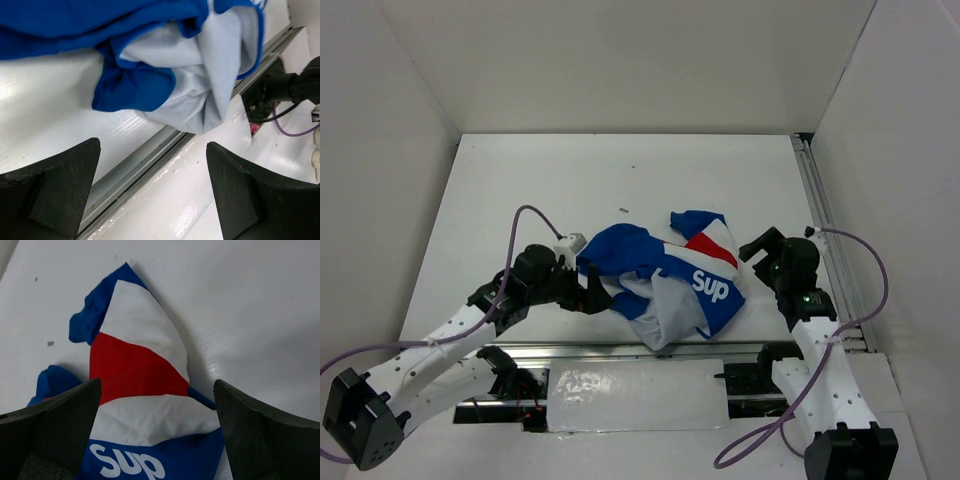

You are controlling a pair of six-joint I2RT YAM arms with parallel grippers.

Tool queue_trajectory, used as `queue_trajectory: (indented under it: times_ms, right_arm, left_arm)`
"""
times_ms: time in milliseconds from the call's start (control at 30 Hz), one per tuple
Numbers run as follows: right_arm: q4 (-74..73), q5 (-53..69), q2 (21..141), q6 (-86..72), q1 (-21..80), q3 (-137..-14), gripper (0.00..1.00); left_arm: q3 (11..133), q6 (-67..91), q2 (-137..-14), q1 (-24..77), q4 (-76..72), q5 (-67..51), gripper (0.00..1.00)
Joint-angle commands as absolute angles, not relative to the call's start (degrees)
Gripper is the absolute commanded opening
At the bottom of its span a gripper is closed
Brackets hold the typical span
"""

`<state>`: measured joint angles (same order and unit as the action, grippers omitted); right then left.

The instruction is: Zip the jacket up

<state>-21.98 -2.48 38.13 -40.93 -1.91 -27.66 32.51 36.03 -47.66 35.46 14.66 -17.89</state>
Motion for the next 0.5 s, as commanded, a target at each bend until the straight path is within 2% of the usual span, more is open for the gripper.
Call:
queue_trajectory:
  times_ms: [0, 267, 467]
  right_arm:
    - [-26.19, -5.35, 38.58, -44.20, 1.30, -29.45, 1.00]
    - [-28.91, -11.07, 42.01, -48.60, 13.34, -28.04, 1.00]
    - [-29.88, -12.56, 40.26, -46.58, 22.13, -28.91, 1.00]
  left_arm:
    - [31.12, 38.85, -50.00, 35.77, 10.56, -18.90, 0.99]
    - [29.62, 39.37, -55.89, 36.12, 6.59, -17.85, 0.99]
    - [33.57, 42.09, -60.47, 34.37, 10.80, -8.36, 0.99]
